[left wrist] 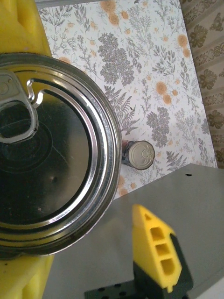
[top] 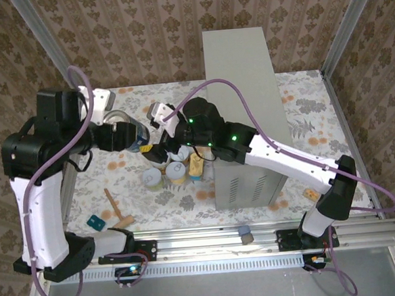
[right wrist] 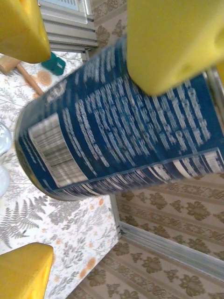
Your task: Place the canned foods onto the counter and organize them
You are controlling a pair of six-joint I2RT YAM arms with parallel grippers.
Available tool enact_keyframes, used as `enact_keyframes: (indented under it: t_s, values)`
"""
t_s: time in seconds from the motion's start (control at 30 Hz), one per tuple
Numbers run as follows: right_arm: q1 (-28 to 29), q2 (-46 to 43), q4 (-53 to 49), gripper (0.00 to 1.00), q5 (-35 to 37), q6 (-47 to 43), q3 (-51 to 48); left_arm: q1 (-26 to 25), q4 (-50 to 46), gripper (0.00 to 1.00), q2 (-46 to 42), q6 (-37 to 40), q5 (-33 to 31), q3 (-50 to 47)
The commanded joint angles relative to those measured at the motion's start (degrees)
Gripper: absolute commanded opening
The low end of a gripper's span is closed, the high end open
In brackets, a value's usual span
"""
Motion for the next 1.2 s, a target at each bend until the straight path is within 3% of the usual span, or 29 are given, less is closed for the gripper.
enact_keyframes:
  t_s: [0.0,0.57,1.03,1.17]
  values:
    - [0.57,1.27,5.69,1.00,-1.97,-1.24,0.83,-0.16,5.60,0.48,-2.38,0.67,3.21,1.43]
    - [2.67,6.15,7.60,1.00,-8.05,-1.95,4.68,-0.18,6.91,0.49,-3.85,-0.18,9.15,0.25]
    - [2.86,4.91,7.68,0.72,-6.16,-0.27,4.98,-0.18,7.63,0.49,-2.70,-0.56,10.51,0.28]
    - [2.77,4.00,8.77,0.70,-4.93,0.04,3.87,-0.12,7.90,0.58,-2.88,-0.61,10.44,0.24]
